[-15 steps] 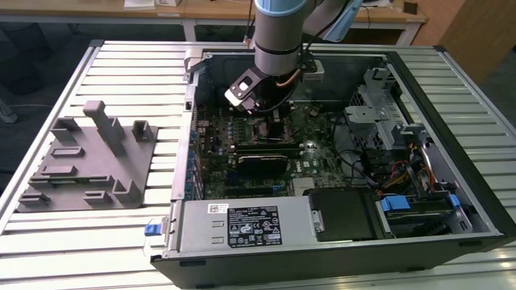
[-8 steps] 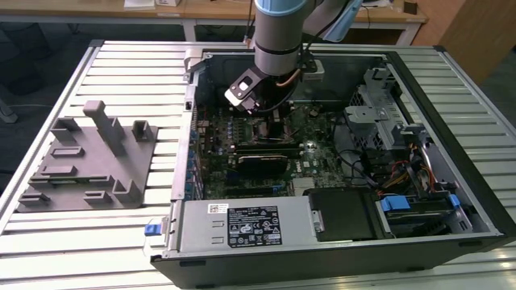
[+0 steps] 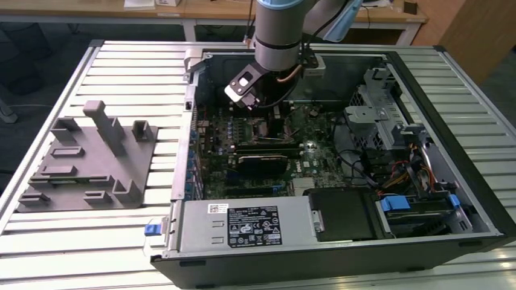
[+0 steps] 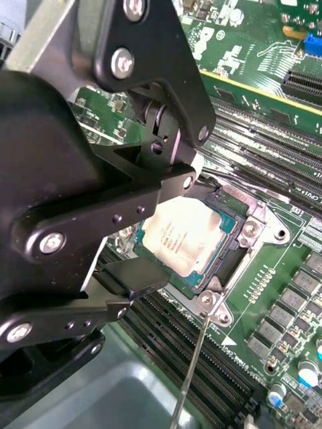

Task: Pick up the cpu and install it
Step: 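Place the cpu into insertion slot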

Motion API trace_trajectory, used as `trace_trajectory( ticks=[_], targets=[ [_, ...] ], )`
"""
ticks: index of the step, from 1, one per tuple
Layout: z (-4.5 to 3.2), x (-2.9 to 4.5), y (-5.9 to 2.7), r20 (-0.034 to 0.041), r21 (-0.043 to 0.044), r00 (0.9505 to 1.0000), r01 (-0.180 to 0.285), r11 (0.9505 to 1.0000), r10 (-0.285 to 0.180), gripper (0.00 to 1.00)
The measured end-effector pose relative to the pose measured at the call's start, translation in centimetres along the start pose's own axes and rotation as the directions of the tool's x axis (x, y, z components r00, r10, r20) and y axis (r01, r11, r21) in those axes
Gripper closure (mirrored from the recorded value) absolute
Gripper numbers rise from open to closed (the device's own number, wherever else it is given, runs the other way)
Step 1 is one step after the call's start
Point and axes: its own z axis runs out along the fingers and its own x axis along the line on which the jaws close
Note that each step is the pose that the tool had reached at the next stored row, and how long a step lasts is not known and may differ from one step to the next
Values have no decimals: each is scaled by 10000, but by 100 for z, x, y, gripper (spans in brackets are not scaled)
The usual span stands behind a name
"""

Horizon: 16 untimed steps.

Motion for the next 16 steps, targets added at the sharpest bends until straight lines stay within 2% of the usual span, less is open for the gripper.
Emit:
trace_trajectory(
  ticks=[7,8,9,11,12,14,15,16],
  targets=[
    [-2,0,0,0,1,10000,0,10000,0,40],
    [-2,0,0,0,0,10000,0,10000,0,46],
    [-3,0,0,1,1,10000,0,10000,0,46],
    [-3,0,0,0,0,10000,0,10000,0,58],
    [-3,0,0,0,1,10000,0,10000,0,58],
    [-4,0,0,0,1,10000,1,10000,-1,70],
    [-4,0,0,0,0,10000,0,10000,0,70],
    [-4,0,0,1,1,10000,0,10000,0,76]
  ],
)
